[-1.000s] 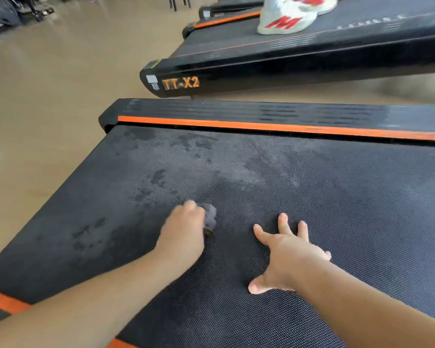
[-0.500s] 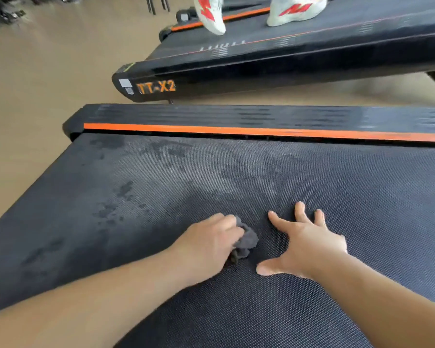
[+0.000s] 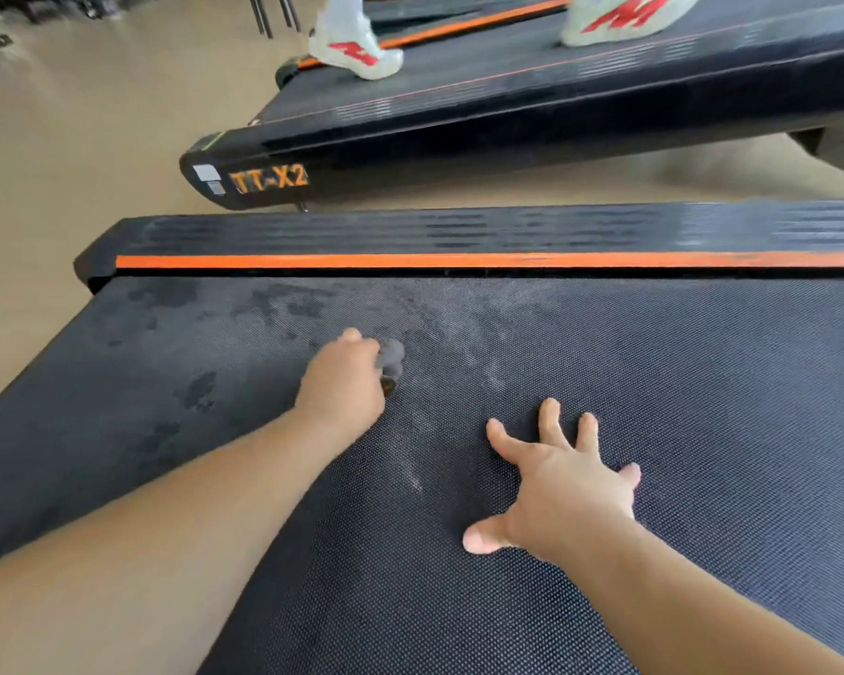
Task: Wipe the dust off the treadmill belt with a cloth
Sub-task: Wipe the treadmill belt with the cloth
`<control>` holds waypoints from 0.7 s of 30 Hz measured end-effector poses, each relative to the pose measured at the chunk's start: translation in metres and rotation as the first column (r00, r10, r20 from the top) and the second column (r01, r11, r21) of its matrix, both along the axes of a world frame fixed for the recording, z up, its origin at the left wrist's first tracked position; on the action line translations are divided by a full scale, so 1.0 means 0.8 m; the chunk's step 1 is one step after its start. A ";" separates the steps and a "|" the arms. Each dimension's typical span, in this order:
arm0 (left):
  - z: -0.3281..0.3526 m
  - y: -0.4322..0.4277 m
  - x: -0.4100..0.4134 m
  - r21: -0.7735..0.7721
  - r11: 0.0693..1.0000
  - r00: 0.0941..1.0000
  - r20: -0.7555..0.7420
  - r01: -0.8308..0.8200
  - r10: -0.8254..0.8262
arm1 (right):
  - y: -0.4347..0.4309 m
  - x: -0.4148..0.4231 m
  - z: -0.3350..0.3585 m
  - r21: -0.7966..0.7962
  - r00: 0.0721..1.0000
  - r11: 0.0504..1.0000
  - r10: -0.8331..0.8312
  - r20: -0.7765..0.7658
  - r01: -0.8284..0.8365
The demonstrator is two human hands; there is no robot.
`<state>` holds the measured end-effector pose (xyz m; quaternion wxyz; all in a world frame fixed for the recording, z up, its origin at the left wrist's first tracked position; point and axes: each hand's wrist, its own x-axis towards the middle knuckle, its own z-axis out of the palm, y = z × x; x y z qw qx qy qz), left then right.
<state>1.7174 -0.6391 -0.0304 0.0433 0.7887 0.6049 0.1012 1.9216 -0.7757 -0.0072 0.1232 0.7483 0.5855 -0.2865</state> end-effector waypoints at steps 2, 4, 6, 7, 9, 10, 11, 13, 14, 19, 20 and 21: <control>-0.003 -0.024 0.028 0.025 0.999 0.999 0.022 0.038 -0.038 | 0.001 0.000 0.000 -0.006 1.000 1.000 0.003 0.003 -0.003; -0.007 -0.056 0.046 -0.029 0.951 0.950 0.069 0.308 -0.305 | 0.002 0.000 0.000 -0.014 1.000 1.000 0.000 -0.005 0.000; 0.004 -0.048 0.033 -0.101 0.874 0.880 0.065 0.475 -0.471 | 0.002 0.000 0.000 -0.014 1.000 1.000 -0.005 -0.011 0.005; 0.009 -0.030 0.022 -0.112 0.877 0.884 0.023 0.467 -0.467 | 0.002 0.000 0.000 -0.015 1.000 1.000 -0.004 -0.010 0.004; 0.010 0.008 0.006 -0.078 0.970 0.972 -0.037 0.230 -0.233 | 0.002 0.000 0.000 -0.018 1.000 1.000 -0.004 -0.008 0.004; 0.008 0.018 0.002 -0.047 0.997 0.997 -0.039 0.059 -0.061 | 0.001 0.000 0.000 -0.020 1.000 1.000 -0.006 -0.008 0.006; 0.005 0.014 0.009 -0.013 0.998 0.998 -0.034 -0.060 0.059 | 0.002 -0.001 0.000 -0.019 1.000 1.000 -0.006 -0.008 0.006; -0.003 -0.017 0.041 0.015 1.000 1.000 0.002 -0.008 0.008 | 0.002 -0.001 0.001 -0.018 1.000 1.000 -0.003 -0.008 0.002; -0.007 -0.037 0.056 0.000 0.993 0.992 0.015 0.122 -0.122 | 0.003 -0.001 0.002 -0.019 1.000 1.000 -0.005 -0.011 0.004; 0.011 -0.033 0.050 -0.111 0.895 0.899 -0.015 0.433 -0.437 | 0.004 0.001 0.005 -0.042 1.000 0.999 0.002 -0.025 -0.003; 0.013 -0.018 0.045 -0.126 0.929 0.935 -0.015 0.349 -0.353 | 0.005 0.003 0.006 -0.044 0.999 0.999 0.007 -0.032 -0.008; 0.015 -0.007 0.044 -0.106 0.969 0.973 -0.024 0.225 -0.229 | 0.005 0.006 0.007 -0.043 0.999 0.999 0.010 -0.041 -0.012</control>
